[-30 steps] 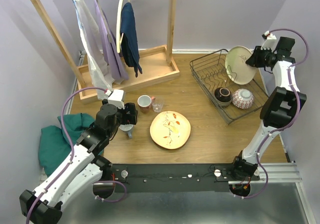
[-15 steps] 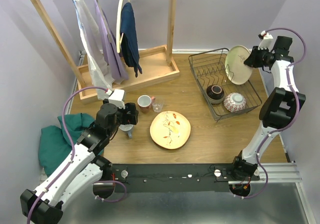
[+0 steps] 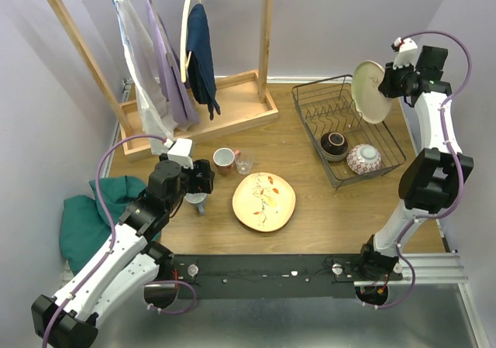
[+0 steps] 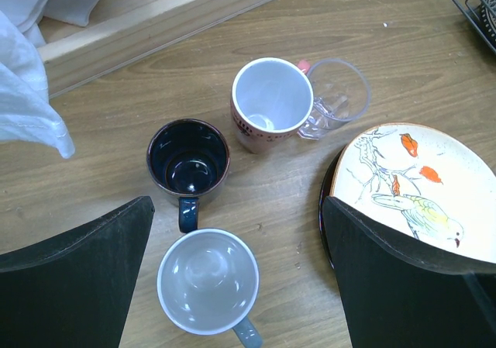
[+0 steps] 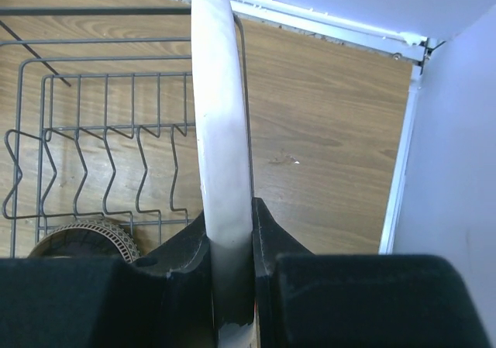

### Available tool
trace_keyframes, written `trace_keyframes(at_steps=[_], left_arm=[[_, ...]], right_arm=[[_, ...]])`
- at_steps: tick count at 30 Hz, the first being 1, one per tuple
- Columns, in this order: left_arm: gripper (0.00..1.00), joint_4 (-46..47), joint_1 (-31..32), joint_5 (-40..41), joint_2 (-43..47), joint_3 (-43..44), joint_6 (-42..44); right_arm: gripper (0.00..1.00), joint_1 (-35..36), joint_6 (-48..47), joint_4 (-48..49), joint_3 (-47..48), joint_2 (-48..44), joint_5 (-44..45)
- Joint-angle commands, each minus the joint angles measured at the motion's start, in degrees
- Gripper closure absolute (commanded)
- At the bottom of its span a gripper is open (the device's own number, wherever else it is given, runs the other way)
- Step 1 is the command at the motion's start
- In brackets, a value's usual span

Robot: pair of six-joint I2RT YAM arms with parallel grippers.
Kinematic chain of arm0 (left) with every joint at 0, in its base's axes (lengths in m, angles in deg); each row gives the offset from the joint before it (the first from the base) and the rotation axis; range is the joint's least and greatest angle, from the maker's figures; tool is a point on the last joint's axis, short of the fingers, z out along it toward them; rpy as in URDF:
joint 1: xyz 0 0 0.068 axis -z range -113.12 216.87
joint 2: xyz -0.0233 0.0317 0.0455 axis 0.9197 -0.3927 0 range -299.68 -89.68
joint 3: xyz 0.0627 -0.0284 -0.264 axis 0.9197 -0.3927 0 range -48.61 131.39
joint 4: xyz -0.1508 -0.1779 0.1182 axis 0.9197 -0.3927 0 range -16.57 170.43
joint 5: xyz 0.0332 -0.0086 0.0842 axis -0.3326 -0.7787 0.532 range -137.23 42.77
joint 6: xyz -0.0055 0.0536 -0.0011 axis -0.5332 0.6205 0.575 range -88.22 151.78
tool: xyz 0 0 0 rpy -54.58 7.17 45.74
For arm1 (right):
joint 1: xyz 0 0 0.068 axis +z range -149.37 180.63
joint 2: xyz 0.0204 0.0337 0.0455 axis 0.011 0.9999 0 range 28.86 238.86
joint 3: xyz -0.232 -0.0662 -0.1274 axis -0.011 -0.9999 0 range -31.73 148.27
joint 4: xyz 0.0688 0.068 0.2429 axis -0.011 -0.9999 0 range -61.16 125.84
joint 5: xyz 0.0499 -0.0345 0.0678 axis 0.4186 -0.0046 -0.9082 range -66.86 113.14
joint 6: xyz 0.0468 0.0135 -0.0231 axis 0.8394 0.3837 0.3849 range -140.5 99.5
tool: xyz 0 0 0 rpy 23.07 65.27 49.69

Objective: Unload the mixed dishes from the dish rack
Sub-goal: Pick up the plate from the dish rack.

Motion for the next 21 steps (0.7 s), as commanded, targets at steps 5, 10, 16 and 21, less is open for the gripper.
trace_keyframes(at_steps=[5,10,16,21], left_arm=[[0.01,1.19,-0.29,-0.99,0.76,0.38,0.6],[0.01,1.28,-0.29,-1.25,0.67,0.38,0.6],[0.01,1.28,-0.38,-1.25,0.67,0.47,0.6],[0.01,1.28,-0.55,-1.25,0.67,0.47,0.43]], right_arm=[[0.99,0.22,1.15,5.35,0.88,-8.67,1.47],[0.99,0.31,3.96,6.57,-1.05,-14.02,2.27],[0.99,0.48,12.83,10.61,-6.93,-21.06,-4.05],[0.99,2.24,21.53,16.42,-17.21,-28.7,-10.21]])
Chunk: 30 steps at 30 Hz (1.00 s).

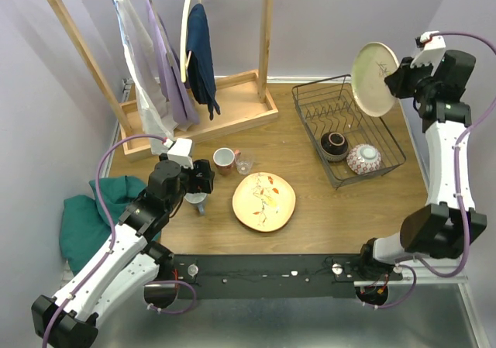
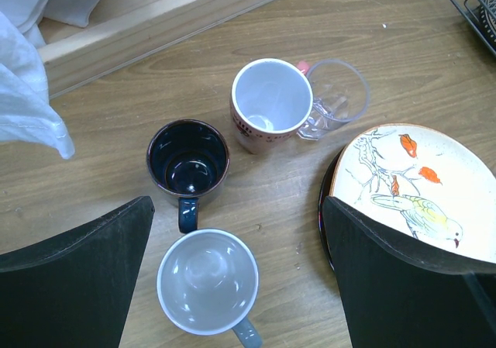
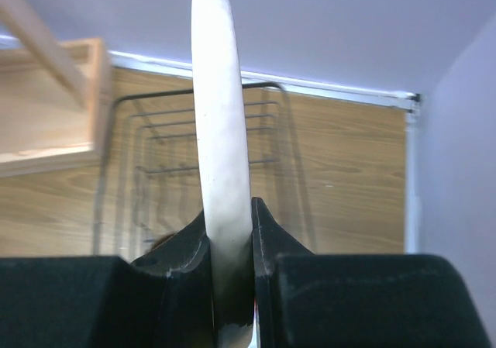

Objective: Unload the mixed dishes from the dish rack
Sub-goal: Pick up the plate from the dish rack, then place the plate at the center of the board.

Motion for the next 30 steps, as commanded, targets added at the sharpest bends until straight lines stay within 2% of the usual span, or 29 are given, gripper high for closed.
trace_keyframes(at_steps=[1,13,19,24,30], left_arm=[[0.01,1.32,-0.45,-1.19,0.47,0.47,0.54],[0.01,1.24,-0.97,-0.49,0.3,0.38,0.45],[0.01,1.06,-1.24,-0.31,0.12,0.38,0.36],[0.01,0.89,-1.32,0.13,-0.06,0.38,0.36],[0.01,0.88,-1.32,0.22,0.03,0.38,0.27]], right_arm=[[0.99,2.22,12.6,12.13,-7.47,-7.42,-9.38],[0.99,11.44,28.95,12.58,-24.09,-14.02,-22.91],[0.99,19.17,36.42,14.5,-35.16,-16.04,-23.63],[0.99,24.28,45.39,23.64,-45.61,-17.54,-24.24],[0.99,28.85,49.53,24.45,-50.81,-16.04,-24.24]])
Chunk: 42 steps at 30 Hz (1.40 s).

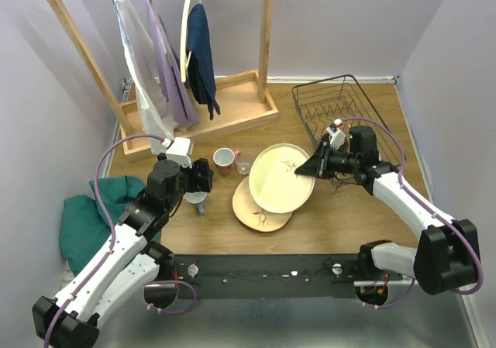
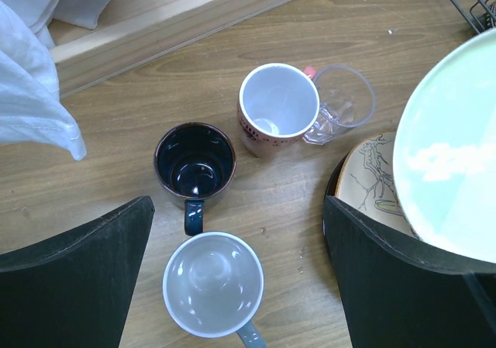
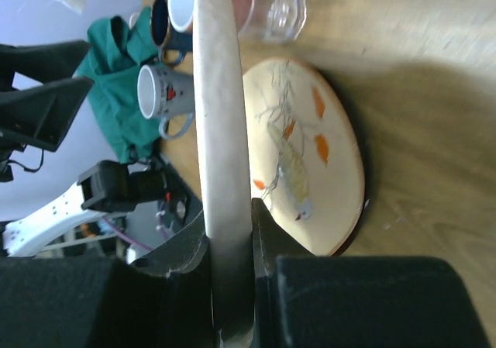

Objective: Unload the mixed dishes from the dish rack
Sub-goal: Place the plate at the center of the board.

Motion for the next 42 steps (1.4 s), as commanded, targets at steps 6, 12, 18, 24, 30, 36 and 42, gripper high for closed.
trace_keyframes(at_steps=[6,12,18,24,30,36,42], left_arm=[[0.01,0.53,-0.28,0.42,0.12,0.38,0.19],[0.01,0.45,-0.28,0.24,-0.06,0.38,0.19],[0.01,0.45,-0.28,0.24,0.03,0.38,0.19],[0.01,0.45,-0.36,0.33,0.21,0.38,0.27],[0.01,0.45,-0.28,0.24,0.21,0.47,0.27],[0.01,0.45,-0.28,0.33,0.12,0.47,0.19],[0.01,0.36,-0.36,0.33,-0.06,0.55,0.19]], right_arm=[[0.99,3.33,13.3,16.81,-8.09,0.29,-5.41],[0.99,5.0,11.82,13.92,-8.71,3.88,-5.41],[0.99,6.49,10.85,12.6,-9.68,5.91,-4.79],[0.89,6.84,7.08,6.11,-9.42,7.58,-2.95],[0.71,6.93,2.68,-1.02,-6.52,8.37,0.47],[0.51,7.11,-1.63,-7.96,-3.44,8.9,4.43],[0.4,7.37,-3.04,-11.39,-0.98,9.43,6.45]])
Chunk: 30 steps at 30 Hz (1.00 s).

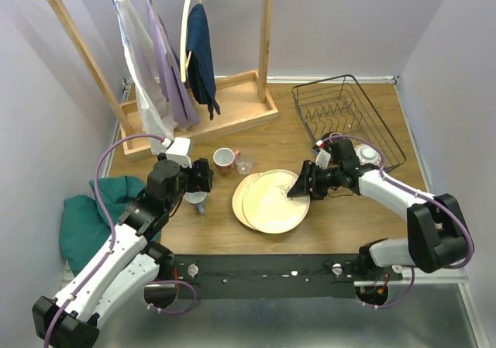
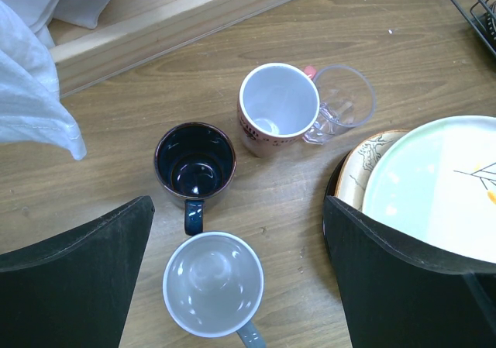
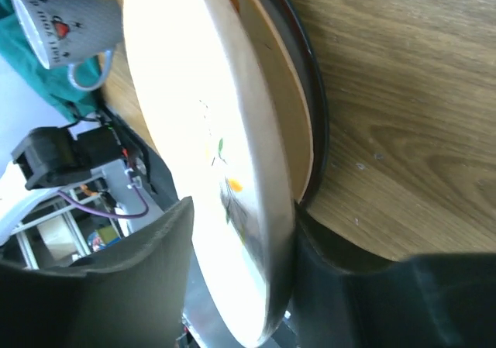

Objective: Unload the mixed dishes from the dish rack
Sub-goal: Place the plate at the center of the board.

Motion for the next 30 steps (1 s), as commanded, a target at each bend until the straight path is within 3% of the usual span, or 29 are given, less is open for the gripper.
trace_keyframes(at_steps=[1,17,30], left_arm=[[0.01,0.38,-0.28,0.33,-0.03,0.56,0.3],[0.01,0.03,-0.45,0.59,0.05,0.82,0.38],[0.01,-0.06,-0.63,0.51,0.32,0.91,0.21]], right_arm=[[0.37,0.66,-1.95,-5.73,3.41,0.62,2.87],[0.15,4.09,-4.5,-13.29,11.59,6.42,8.4],[0.11,9.44,-5.11,-18.3,17.91,10.46,13.94]])
